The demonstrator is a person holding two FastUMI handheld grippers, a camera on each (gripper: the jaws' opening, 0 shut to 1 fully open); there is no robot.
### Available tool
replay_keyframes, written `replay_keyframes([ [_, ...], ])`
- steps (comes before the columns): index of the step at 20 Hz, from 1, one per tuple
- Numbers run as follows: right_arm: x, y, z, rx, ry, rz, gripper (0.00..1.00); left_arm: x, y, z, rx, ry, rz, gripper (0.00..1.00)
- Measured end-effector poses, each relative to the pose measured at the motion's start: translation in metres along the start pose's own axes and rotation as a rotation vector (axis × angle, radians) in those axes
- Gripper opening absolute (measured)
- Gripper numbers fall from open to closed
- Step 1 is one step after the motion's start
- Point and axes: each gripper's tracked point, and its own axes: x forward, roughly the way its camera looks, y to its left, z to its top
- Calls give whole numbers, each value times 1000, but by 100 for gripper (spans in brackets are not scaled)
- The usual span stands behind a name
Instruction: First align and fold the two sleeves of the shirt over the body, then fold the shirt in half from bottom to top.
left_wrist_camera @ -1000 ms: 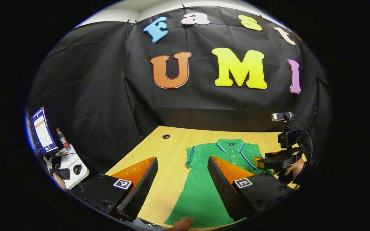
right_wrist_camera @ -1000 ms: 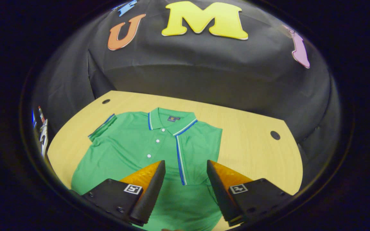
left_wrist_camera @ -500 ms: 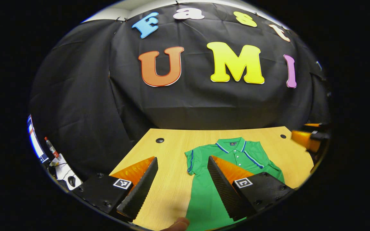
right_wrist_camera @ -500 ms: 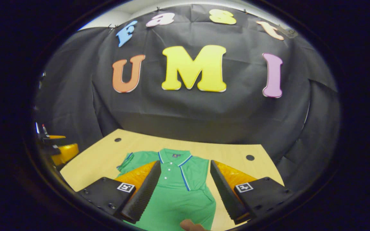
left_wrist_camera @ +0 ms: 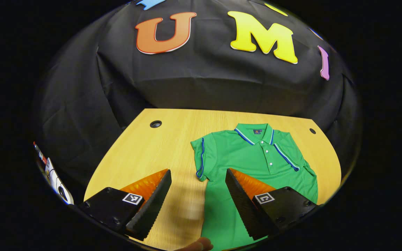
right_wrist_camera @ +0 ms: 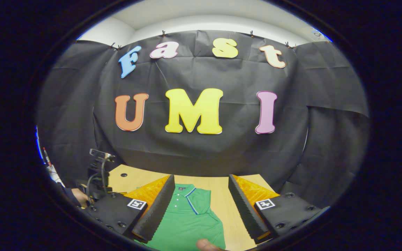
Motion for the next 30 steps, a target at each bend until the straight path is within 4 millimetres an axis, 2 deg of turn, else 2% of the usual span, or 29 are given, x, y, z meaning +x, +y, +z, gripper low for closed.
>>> replay_keyframes([
  [2, -9, 4, -1, -45, 4, -11, 96, 23, -8, -5, 43, 40, -29, 100],
  [4, -16, 11, -4, -81, 17, -30, 97, 47, -8, -6, 80, 69, -31, 100],
  [7, -16, 13, 2, -54, 22, -58, 97, 77, -12, -15, 32, 152, -59, 100],
  [9, -14, 10, 10, -29, 16, -96, 97, 96, -7, -21, 9, 186, -49, 100],
  [11, -14, 14, 8, -4, 28, -107, 97, 106, -3, -20, 1, 195, -45, 100],
  [13, -12, 13, -5, 1, 64, -122, 97, 111, -3, -20, 3, 200, -55, 99],
  [14, -13, 13, -12, 8, 85, -125, 97, 110, -6, -20, -4, 208, -79, 95],
  [15, -13, 13, -18, 21, 103, -121, 98, 111, -8, -22, -19, 214, -87, 82],
  [17, -14, 8, -27, 44, 126, -134, 97, 116, -7, -22, -34, 209, -73, 75],
  [18, -15, 5, -29, 52, 135, -140, 97, 119, -6, -20, -30, 201, -66, 66],
  [19, -15, 4, -33, 58, 142, -144, 97, 119, -4, -20, -24, 204, -62, 65],
  [20, -16, 2, -35, 63, 150, -149, 98, 119, -5, -20, -18, 214, -66, 59],
  [21, -16, 0, -38, 67, 158, -152, 98, 120, -6, -24, -11, 231, -66, 43],
  [22, -18, -1, -41, 71, 168, -154, 97, 121, -7, -28, -7, 251, -61, 47],
  [23, -19, -2, -43, 74, 173, -155, 97, 121, -6, -32, -8, 270, -54, 34],
  [26, -21, -5, -44, 72, 175, -156, 97, 122, 2, -37, -9, 290, -27, 27],
  [29, -23, -8, -46, 66, 175, -158, 97, 121, 3, -37, -11, 292, -20, 12],
  [30, -23, -10, -44, 66, 174, -159, 97, 120, 4, -35, -7, 294, -20, 10],
])
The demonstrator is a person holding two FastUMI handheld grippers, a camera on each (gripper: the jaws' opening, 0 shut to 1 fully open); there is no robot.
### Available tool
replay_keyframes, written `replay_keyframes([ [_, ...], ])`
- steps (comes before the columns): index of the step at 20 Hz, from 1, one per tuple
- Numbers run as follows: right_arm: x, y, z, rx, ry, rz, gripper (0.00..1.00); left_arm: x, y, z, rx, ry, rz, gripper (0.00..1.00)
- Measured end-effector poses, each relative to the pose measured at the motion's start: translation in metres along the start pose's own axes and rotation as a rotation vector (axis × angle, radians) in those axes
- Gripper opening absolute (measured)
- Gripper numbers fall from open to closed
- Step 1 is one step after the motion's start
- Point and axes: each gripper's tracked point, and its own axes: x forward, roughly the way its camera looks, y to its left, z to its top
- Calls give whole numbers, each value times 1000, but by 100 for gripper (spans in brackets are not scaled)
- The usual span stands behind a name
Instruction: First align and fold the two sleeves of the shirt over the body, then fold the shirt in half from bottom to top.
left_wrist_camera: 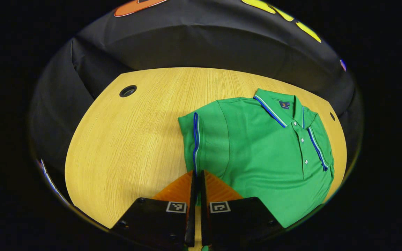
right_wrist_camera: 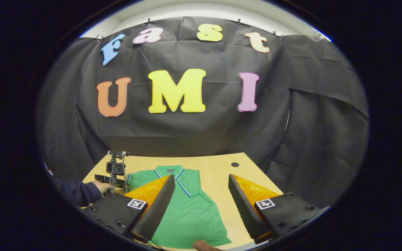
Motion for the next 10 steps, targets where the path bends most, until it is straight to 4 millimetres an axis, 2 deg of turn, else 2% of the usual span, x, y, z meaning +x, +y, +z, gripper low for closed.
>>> replay_keyframes([
  [4, -1, -3, 5, 6, -8, 2, 98, -2, -10, -1, 20, 15, -34, 5],
  [7, 0, -4, -1, 0, 5, 4, 98, -4, -11, -6, 37, 50, -42, 3],
  [10, 1, -3, -4, 1, 17, 9, 97, -14, -7, 10, 78, -1, -2, 3],
])
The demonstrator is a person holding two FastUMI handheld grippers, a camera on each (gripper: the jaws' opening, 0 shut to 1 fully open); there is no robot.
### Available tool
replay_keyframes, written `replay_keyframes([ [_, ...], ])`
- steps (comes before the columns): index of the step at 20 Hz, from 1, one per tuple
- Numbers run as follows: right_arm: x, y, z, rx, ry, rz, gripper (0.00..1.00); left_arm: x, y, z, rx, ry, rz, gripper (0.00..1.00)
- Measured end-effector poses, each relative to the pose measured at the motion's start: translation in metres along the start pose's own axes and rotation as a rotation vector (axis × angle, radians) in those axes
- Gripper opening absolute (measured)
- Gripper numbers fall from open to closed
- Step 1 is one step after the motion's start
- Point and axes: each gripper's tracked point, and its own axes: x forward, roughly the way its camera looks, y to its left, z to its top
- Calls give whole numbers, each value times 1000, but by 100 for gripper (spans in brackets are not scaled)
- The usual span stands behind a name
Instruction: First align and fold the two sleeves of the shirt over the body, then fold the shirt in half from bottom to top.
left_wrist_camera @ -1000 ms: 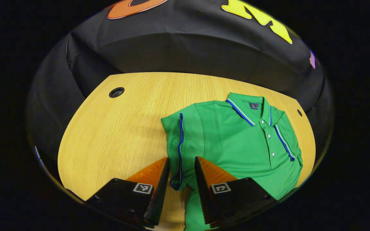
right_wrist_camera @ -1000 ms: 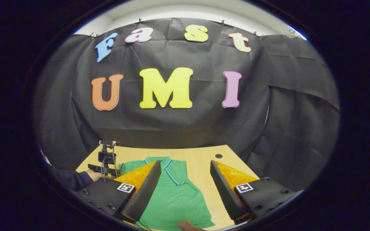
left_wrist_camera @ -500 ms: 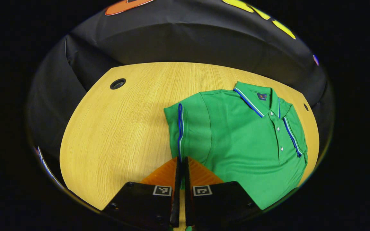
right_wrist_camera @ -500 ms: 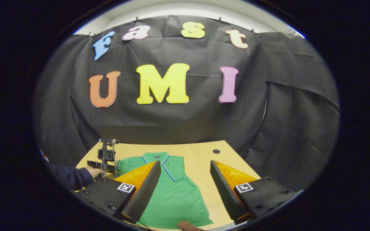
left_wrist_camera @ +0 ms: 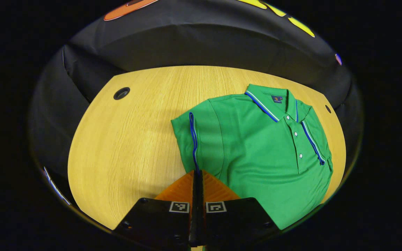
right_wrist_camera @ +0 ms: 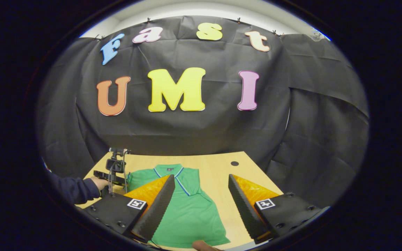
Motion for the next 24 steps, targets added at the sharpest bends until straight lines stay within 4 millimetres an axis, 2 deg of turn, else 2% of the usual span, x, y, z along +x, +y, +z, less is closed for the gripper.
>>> replay_keyframes([
  [3, 4, 0, -2, 6, 8, 1, 98, -13, -3, 24, 94, -66, 34, 4],
  [6, 9, 0, -5, 7, 18, 1, 97, -19, -22, 39, 199, -105, 35, 3],
  [13, 13, -15, -10, 15, 33, -32, 97, -21, -88, 34, 380, -136, -31, 3],
  [16, 13, -23, -17, 23, 48, -49, 97, -19, -102, 28, 449, -137, -34, 4],
  [20, 14, -32, -30, 32, 72, -57, 98, -15, -110, 23, 448, -135, -48, 4],
  [22, 15, -37, -36, 27, 86, -65, 97, -18, -116, 22, 419, -145, -87, 9],
  [24, 16, -39, -39, 24, 95, -60, 98, -25, -111, 25, 387, -169, -66, 41],
])
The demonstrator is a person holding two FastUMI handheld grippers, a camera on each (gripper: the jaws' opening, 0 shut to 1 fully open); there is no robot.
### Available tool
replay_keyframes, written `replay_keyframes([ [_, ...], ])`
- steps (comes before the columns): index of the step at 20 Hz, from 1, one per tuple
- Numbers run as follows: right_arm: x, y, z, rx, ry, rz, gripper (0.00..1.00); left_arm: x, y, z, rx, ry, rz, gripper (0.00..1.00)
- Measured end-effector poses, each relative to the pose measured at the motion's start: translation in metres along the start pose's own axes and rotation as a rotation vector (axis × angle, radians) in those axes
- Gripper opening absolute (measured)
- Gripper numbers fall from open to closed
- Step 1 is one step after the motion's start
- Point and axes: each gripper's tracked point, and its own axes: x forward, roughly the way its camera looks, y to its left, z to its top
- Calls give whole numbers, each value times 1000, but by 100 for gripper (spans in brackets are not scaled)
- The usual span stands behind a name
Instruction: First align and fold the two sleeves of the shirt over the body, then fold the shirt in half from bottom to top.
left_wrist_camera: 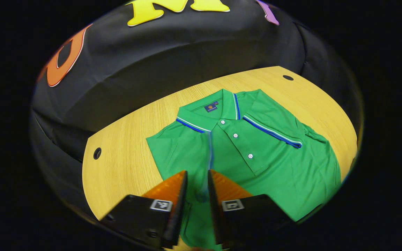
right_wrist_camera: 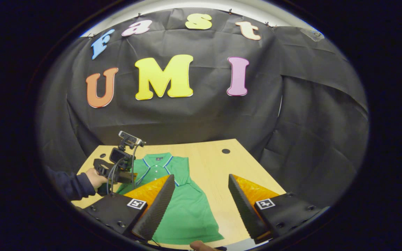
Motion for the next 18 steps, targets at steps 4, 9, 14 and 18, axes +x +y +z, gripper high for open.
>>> replay_keyframes([
  [4, 10, 0, -1, -16, 19, 16, 98, -35, 1, 5, -92, -55, 0, 99],
  [9, 36, 0, -24, -52, 103, 63, 98, -95, 8, -15, -208, -59, 25, 99],
  [14, 61, -7, -83, -78, 252, 99, 98, -131, -9, -84, -351, 43, 16, 99],
  [18, 71, -17, -145, -123, 393, 131, 98, -148, -24, -147, -402, 151, 37, 99],
])
